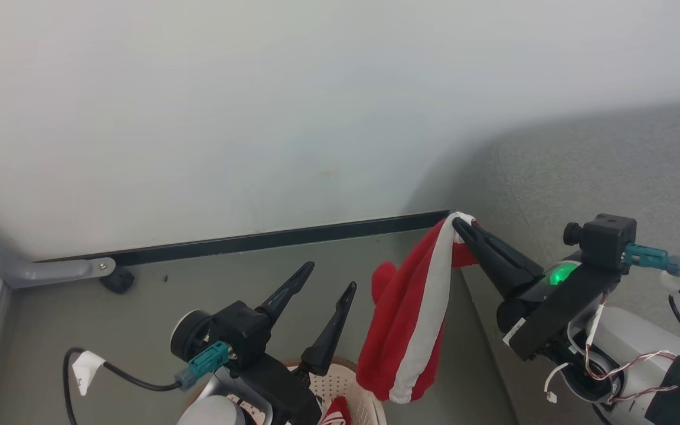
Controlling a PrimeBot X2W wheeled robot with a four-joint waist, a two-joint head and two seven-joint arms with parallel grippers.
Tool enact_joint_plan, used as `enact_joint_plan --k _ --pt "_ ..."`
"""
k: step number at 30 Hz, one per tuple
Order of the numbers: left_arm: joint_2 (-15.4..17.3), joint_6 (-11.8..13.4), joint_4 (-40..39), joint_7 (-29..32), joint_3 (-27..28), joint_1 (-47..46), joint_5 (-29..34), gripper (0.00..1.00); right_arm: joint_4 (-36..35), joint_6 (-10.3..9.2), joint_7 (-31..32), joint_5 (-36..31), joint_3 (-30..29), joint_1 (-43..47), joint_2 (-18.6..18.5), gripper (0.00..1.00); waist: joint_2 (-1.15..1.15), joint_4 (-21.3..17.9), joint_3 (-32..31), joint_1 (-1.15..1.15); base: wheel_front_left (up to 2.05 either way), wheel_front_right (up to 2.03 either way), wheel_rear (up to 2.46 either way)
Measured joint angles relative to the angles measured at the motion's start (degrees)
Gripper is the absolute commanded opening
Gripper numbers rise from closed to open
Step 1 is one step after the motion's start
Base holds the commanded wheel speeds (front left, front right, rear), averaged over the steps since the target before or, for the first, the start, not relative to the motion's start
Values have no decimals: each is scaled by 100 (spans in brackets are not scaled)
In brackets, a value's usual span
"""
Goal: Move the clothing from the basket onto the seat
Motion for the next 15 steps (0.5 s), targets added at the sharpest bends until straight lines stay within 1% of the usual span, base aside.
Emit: enact_joint_plan --k 8,15 --pt "-1 0 -155 -16 -65 91 1 100 -137 0 0 -164 -612 302 -270 0 0 -293 -45 0 0 0 0" --pt "0 2 -212 -14 -81 115 1 100 -455 -2 0 -460 -989 509 -337 0 0 -554 -79 0 0 0 0"
